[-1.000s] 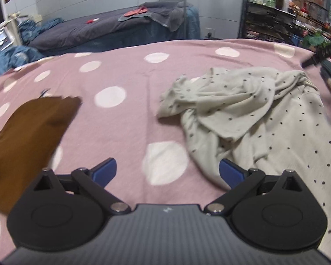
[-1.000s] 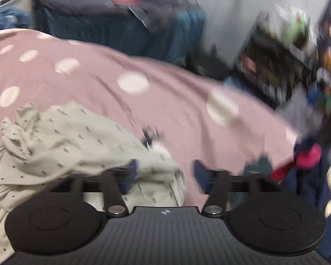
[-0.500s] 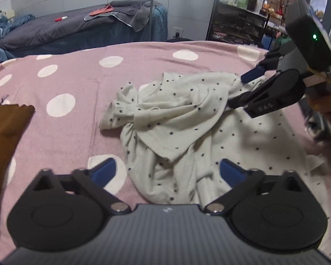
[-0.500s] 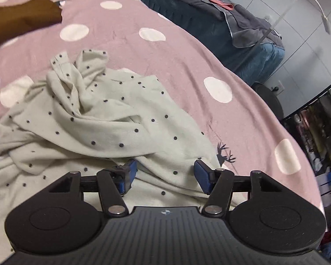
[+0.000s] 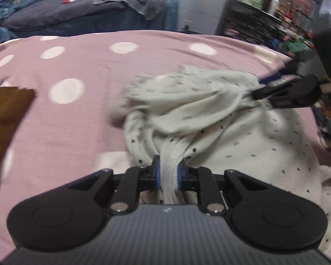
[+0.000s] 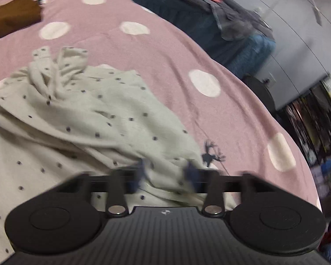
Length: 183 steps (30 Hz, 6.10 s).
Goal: Fold small clothes
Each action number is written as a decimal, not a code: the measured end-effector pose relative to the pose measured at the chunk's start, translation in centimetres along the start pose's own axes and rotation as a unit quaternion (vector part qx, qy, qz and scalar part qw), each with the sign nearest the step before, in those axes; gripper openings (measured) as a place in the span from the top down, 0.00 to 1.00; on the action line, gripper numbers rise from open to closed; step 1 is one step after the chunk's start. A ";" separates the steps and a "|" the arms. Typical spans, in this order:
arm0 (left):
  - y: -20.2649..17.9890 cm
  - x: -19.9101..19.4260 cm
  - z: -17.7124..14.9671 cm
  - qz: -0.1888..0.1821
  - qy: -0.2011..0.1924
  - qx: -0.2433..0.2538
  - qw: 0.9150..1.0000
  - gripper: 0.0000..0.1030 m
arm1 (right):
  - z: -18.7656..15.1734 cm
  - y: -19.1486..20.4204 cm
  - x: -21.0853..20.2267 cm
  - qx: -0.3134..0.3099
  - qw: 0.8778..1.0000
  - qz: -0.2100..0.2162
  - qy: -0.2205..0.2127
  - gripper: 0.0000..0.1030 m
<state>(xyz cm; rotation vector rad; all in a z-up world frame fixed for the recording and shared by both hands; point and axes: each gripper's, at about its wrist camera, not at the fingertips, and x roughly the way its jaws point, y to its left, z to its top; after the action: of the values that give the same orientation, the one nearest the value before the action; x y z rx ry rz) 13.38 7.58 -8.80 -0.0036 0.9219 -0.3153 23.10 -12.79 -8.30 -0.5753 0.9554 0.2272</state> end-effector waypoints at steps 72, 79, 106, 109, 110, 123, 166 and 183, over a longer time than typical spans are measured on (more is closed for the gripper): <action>10.9 6.3 10.6 0.073 0.059 0.059 0.994 0.91 | 8.1 -3.7 6.3 0.087 0.982 0.166 0.005 0.98; 19.5 2.6 11.6 0.252 0.048 0.005 0.967 0.72 | 6.9 -6.1 6.2 0.094 0.991 0.093 0.020 1.00; 8.3 13.3 13.0 -0.063 0.081 0.090 0.991 0.95 | 6.3 -6.4 8.8 0.212 0.945 0.249 0.016 0.89; 8.6 12.0 14.5 -0.023 0.037 0.080 0.996 0.96 | 6.8 -7.8 7.6 0.226 0.953 0.203 -0.018 0.92; 8.8 12.0 15.6 -0.017 0.031 0.077 0.996 0.96 | 7.0 -8.6 7.2 0.242 0.950 0.197 -0.031 0.93; 7.1 14.6 20.0 0.129 -0.001 0.091 0.987 0.16 | 7.9 -9.2 4.9 0.228 0.968 0.042 -0.096 0.00; 5.6 -11.9 -7.7 0.000 0.016 0.022 1.000 0.28 | -6.0 6.9 -8.9 0.358 0.771 0.525 -0.043 0.78; 0.4 -10.5 -10.8 -0.123 0.097 0.081 0.984 0.50 | -13.1 7.2 -16.5 0.203 0.950 0.221 -0.091 0.16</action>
<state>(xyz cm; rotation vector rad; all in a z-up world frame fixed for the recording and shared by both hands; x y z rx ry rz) -0.89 12.17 -7.24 0.0640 1.0880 -0.6288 1.40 -13.00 -3.13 0.0454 0.9082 0.4623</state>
